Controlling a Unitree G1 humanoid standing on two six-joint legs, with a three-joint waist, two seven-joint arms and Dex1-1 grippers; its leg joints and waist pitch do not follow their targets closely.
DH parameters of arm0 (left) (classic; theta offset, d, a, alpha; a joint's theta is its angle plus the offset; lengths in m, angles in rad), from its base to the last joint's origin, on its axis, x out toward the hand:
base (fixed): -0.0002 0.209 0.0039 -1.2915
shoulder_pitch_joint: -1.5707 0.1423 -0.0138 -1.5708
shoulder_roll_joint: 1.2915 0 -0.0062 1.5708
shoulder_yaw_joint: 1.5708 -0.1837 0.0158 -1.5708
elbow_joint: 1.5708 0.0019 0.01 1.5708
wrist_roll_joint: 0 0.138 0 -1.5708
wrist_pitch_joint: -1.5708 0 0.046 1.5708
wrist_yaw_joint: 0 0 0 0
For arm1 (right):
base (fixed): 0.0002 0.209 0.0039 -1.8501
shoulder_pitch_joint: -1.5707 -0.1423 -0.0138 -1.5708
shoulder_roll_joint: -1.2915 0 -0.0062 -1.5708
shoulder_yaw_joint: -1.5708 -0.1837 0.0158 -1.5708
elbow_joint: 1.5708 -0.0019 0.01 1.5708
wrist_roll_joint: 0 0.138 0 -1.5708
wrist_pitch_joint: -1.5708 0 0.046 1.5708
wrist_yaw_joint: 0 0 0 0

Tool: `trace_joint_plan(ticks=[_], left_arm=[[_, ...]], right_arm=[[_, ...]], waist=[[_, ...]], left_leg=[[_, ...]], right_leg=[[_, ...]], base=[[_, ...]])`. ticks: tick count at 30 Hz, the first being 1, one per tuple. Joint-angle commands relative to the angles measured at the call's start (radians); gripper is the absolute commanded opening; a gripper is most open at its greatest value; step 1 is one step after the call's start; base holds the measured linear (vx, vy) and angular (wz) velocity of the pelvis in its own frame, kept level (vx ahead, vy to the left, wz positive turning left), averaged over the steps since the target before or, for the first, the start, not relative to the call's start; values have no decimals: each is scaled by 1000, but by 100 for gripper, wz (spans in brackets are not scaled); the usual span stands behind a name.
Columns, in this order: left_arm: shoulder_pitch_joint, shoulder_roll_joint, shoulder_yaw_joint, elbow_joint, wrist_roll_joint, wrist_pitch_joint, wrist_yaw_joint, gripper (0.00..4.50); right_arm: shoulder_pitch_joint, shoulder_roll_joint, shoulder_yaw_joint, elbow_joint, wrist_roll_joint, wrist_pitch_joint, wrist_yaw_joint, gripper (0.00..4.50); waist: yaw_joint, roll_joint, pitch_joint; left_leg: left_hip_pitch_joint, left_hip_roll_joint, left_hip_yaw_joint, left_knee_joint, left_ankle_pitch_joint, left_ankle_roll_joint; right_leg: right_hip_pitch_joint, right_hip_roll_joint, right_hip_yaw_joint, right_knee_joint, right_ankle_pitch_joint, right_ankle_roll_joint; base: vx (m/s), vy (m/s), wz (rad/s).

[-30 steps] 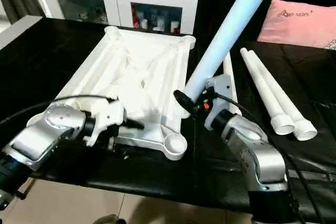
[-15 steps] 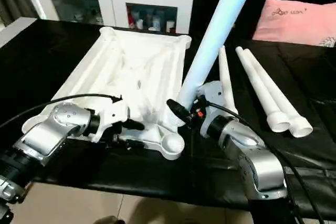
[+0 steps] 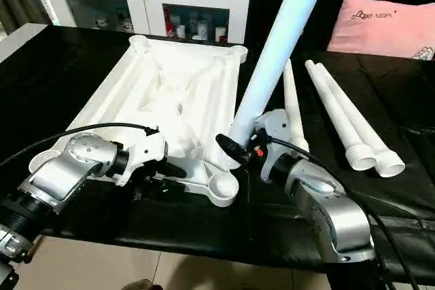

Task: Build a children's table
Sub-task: Insert table leg to table base

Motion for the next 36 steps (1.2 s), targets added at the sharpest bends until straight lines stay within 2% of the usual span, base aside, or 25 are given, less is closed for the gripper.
trace_joint_plan(ticks=[1, 2, 5, 8, 10, 15, 25, 27, 29, 32, 33, 34, 36], left_arm=[[-16, 4, 5, 1, 10, -3, -11, 118], [-16, 3, 6, 1, 10, -2, -12, 118], [-16, 5, 3, -2, 17, 11, -24, 78], [-16, 6, 1, -3, 23, 20, -33, 65], [-16, 8, -1, -3, 26, 20, -37, 36], [-17, 15, -11, 9, 59, 2, -37, 5], [-8, -1, 10, 27, 90, 70, 42, 0], [-9, -36, 54, 39, 81, 113, 120, 0], [-9, -59, 81, 42, 81, 140, 180, 0], [4, -68, 86, 10, 77, 150, 189, 0], [13, -69, 86, -12, 71, 166, 190, 0], [17, -70, 87, -24, 72, 177, 194, 0], [20, -71, 87, -35, 75, 183, 199, 0]], right_arm=[[4, -11, 5, -34, 10, 7, 16, 193], [4, -11, 6, -33, 9, 7, 17, 193], [4, -18, 15, -31, 5, 4, 28, 193], [4, -22, 19, -29, 3, 1, 31, 193], [4, -22, 20, -29, 3, -1, 32, 193], [3, -24, 23, -24, -1, -5, 39, 193], [-18, -13, 9, -14, 14, -4, 37, 193], [-37, -4, -5, -2, 23, -2, 30, 193], [-53, 1, -12, 11, 25, -4, 24, 193], [-61, 3, -9, 22, 22, -8, 23, 193], [-63, 5, -7, 24, 21, -9, 24, 193], [-64, 5, -6, 26, 20, -10, 25, 193], [-68, 6, -5, 32, 18, -12, 27, 193]], waist=[[1, 13, -68], [1, 12, -68], [1, 13, -69], [1, 14, -69], [1, 14, -69], [-2, 13, -69], [-12, 10, -65], [-13, 7, -65], [-15, 2, -65], [-17, -1, -67], [-17, -6, -70], [-16, -3, -71], [-14, -3, -71]], left_leg=[[19, 45, -16, -78, -203, -31], [20, 45, -16, -77, -203, -30], [19, 45, -16, -77, -192, -27], [19, 45, -16, -77, -197, -28], [18, 45, -17, -77, -194, -27], [17, 45, -17, -77, -189, -25], [18, 44, -16, -77, -218, -22], [19, 45, -16, -77, -223, -23], [14, 42, -17, -76, -202, -17], [9, 41, -17, -74, -172, -5], [10, 42, -15, -71, -157, 1], [9, 42, -15, -71, -134, 8], [11, 43, -14, -71, -128, 17]], right_leg=[[51, -74, 48, -84, -96, -217], [52, -74, 48, -84, -97, -217], [52, -74, 48, -82, -83, -219], [52, -75, 48, -83, -87, -220], [52, -74, 48, -82, -83, -221], [54, -74, 48, -82, -73, -222], [52, -75, 48, -89, -141, -223], [51, -76, 47, -90, -166, -220], [55, -76, 47, -91, -169, -215], [56, -76, 46, -91, -165, -201], [55, -75, 47, -89, -141, -204], [55, -74, 46, -85, -102, -211], [53, -73, 45, -83, -75, -221]], base=[[0, 0, 0], [0, 0, 0], [0, 0, 0], [0, 0, 0], [0, 0, 0], [0, 0, 0], [0, 0, 0], [0, 0, 0], [0, 0, 0], [0, 0, 0], [0, 0, 0], [0, 0, 0], [0, 0, 0]])
